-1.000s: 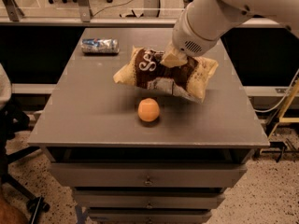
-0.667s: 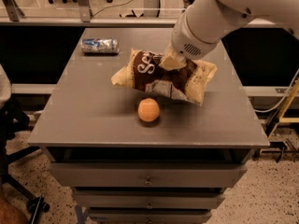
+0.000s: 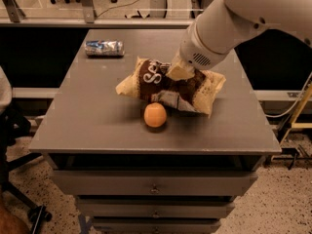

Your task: Move brown chip bag near orange

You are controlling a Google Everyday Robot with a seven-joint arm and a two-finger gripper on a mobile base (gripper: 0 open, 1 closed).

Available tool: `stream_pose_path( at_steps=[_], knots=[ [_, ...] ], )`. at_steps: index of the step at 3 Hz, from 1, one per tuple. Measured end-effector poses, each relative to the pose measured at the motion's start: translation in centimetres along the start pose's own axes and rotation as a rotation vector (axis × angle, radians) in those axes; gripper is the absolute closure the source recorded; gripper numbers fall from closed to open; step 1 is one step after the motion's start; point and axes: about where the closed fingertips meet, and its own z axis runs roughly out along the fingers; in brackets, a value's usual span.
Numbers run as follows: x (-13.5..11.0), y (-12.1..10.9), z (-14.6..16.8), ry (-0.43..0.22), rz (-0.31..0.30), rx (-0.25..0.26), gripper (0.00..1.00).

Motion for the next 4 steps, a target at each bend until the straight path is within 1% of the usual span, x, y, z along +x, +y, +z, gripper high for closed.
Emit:
stream_pose_path(
  at_steps=[3,4],
  knots=[
    [2.7,0.4,1.5,-0.012,0.08,-0.023,1.0],
    [2.6,0.4,1.5,-0.012,0.077,-0.024,0.84]
  ],
)
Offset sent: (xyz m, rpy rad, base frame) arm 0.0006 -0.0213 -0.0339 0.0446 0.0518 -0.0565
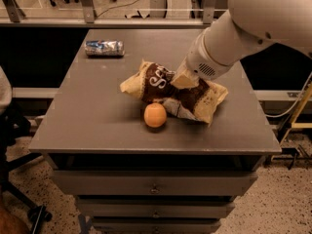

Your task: Move brown chip bag near orange

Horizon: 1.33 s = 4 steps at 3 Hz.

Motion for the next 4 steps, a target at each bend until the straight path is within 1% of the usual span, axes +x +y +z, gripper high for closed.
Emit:
stream_pose_path(
  at_steps=[2,3,4],
  knots=[
    [-0.23,0.15,-0.15,-0.001,-0.005,0.002,0.37],
    [-0.41,0.24,-0.31,-0.002,-0.009,0.004,0.06],
    [-0.49,0.29,-0.39,-0.002,-0.01,0.005,0.0]
  ],
)
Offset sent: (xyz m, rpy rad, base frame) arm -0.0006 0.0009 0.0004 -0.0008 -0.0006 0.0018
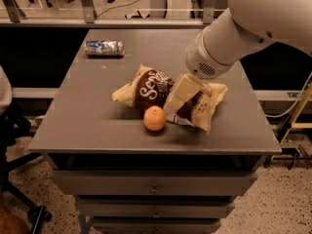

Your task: Move brown chip bag near orange

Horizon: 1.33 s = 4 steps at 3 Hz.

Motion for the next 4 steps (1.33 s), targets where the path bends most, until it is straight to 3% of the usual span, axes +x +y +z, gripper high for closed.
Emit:
stream_pose_path(
  at_steps=[1,3,4],
  knots=[
    [0.0,-0.1,-0.3,-0.001,0.001,0.008,0.0],
    [2.4,-2.2,-9.8,0.004,0.064,0.307,0.0],
    [2.3,-2.3,-10.2,0.001,0.063,0.321,0.0]
  ],
)
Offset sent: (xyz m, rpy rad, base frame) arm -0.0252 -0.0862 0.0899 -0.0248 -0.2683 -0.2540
